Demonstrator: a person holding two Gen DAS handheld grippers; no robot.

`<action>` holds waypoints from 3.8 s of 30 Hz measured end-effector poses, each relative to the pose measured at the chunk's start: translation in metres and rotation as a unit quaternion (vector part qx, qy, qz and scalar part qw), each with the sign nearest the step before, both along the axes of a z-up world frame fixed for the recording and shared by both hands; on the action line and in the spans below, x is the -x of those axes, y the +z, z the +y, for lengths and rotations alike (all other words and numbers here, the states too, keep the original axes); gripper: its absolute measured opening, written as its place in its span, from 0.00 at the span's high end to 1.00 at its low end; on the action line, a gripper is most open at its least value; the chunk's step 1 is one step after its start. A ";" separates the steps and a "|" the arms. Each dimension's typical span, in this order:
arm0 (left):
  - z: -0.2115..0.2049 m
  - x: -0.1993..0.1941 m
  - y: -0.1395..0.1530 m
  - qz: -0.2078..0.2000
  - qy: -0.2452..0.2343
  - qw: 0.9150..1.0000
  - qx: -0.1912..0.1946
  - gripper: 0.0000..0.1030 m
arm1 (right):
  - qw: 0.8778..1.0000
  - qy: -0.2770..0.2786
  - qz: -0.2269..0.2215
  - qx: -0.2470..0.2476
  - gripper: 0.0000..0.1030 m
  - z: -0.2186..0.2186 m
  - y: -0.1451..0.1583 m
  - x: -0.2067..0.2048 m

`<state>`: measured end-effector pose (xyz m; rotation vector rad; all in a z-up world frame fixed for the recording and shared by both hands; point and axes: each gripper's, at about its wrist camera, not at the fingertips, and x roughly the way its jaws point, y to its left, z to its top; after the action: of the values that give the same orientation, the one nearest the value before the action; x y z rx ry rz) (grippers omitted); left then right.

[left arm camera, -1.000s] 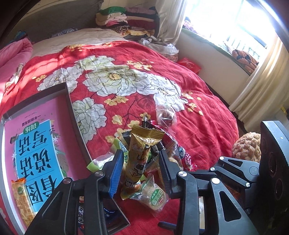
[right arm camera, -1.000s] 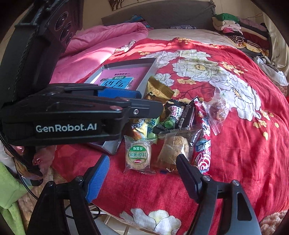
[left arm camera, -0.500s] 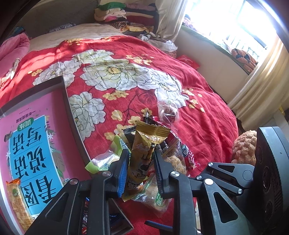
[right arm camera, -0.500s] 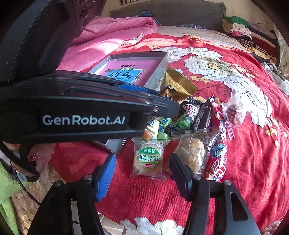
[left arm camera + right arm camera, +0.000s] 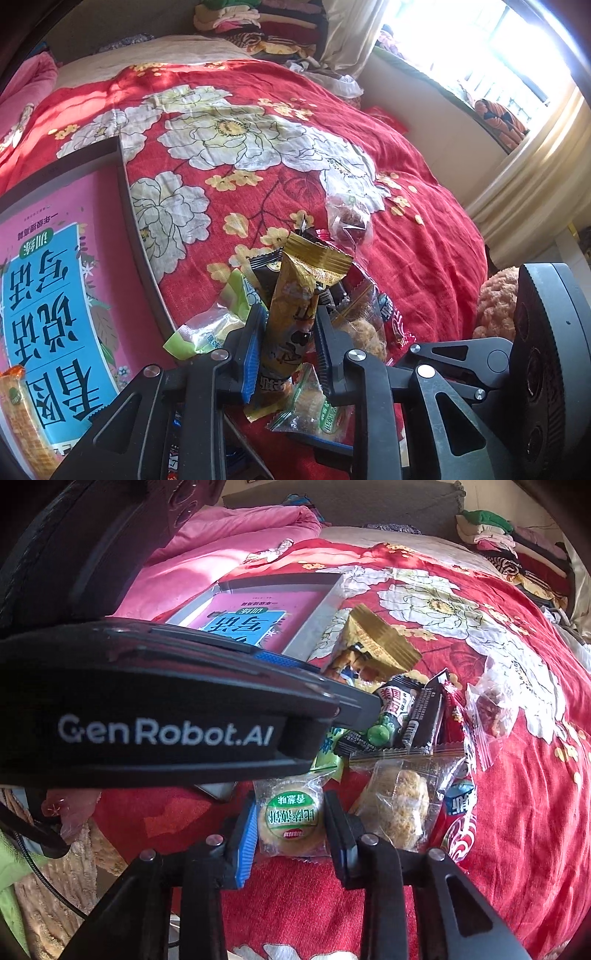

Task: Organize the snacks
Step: 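Lift the gold bag with the left tool while the right tool lifts the pastry toward the tray, then lower the gold bag over the tray with the left tool while the right tool lowers the pastry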

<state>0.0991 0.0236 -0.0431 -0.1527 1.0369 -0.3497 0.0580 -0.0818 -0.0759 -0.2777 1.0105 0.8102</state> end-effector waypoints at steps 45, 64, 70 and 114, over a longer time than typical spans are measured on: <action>0.099 0.056 0.072 -0.096 0.125 0.985 0.076 0.87 | 0.993 -0.057 -0.013 -0.104 0.67 -0.038 0.037 -0.014; 0.139 0.079 0.090 -0.114 0.185 0.974 0.073 0.87 | 0.993 -0.040 -0.033 -0.107 0.67 -0.033 0.046 -0.005; 0.145 0.084 0.093 -0.116 0.193 0.972 0.070 0.87 | 0.992 -0.037 -0.044 -0.109 0.67 -0.031 0.052 -0.001; 0.153 0.106 0.085 -0.098 0.195 0.974 0.068 0.87 | 0.984 0.031 -0.084 -0.152 0.67 0.045 0.107 0.022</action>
<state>-0.0074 0.1761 0.0414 -0.4305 0.7657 -0.0751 0.0360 -0.0370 0.0307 -0.1137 0.7110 0.9679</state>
